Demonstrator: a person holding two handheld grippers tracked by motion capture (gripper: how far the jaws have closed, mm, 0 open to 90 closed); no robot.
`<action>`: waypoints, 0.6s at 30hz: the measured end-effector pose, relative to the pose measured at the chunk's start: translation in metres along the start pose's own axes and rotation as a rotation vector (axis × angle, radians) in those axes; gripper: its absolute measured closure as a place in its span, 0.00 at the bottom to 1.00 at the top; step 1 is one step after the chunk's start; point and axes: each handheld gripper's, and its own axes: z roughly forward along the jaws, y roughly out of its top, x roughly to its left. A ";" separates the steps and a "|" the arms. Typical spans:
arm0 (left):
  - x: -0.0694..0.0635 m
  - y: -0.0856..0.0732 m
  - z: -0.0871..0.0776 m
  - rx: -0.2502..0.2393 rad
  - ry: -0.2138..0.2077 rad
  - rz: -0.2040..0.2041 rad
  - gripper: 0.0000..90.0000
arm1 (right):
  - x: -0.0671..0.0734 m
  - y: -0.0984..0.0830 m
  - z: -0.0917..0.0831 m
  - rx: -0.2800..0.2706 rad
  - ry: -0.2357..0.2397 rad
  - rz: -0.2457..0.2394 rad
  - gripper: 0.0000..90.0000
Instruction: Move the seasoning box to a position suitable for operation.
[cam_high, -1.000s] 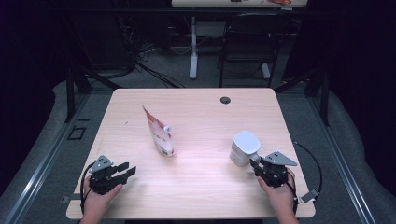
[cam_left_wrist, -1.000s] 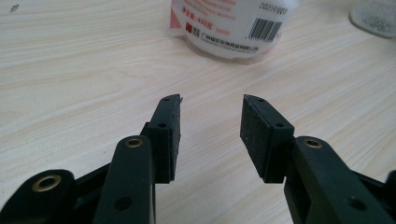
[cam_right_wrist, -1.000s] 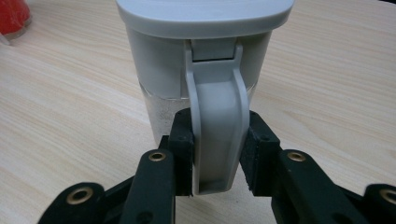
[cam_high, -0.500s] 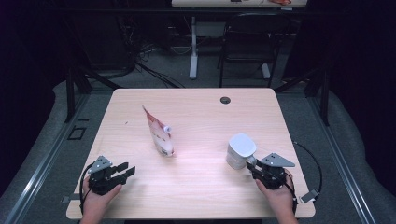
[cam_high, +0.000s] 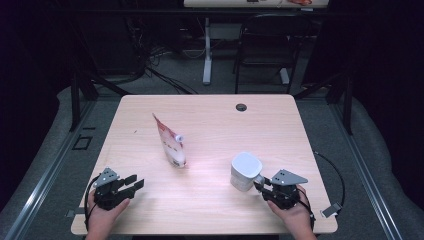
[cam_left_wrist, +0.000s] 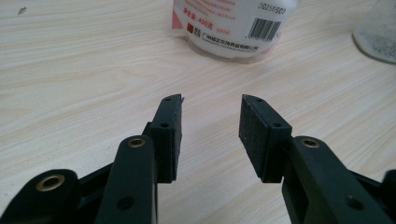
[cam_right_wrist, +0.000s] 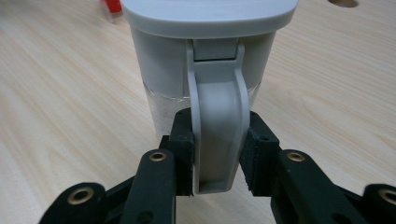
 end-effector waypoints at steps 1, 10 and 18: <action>0.000 0.000 0.000 0.000 0.001 0.002 0.66 | 0.000 0.000 0.000 0.000 0.000 0.000 0.77; 0.001 -0.001 -0.003 -0.005 0.011 -0.009 0.65 | 0.012 0.002 0.002 0.009 0.081 -0.058 0.77; 0.002 -0.003 -0.003 -0.004 0.018 -0.012 0.65 | 0.012 0.001 0.000 0.021 0.146 -0.087 0.77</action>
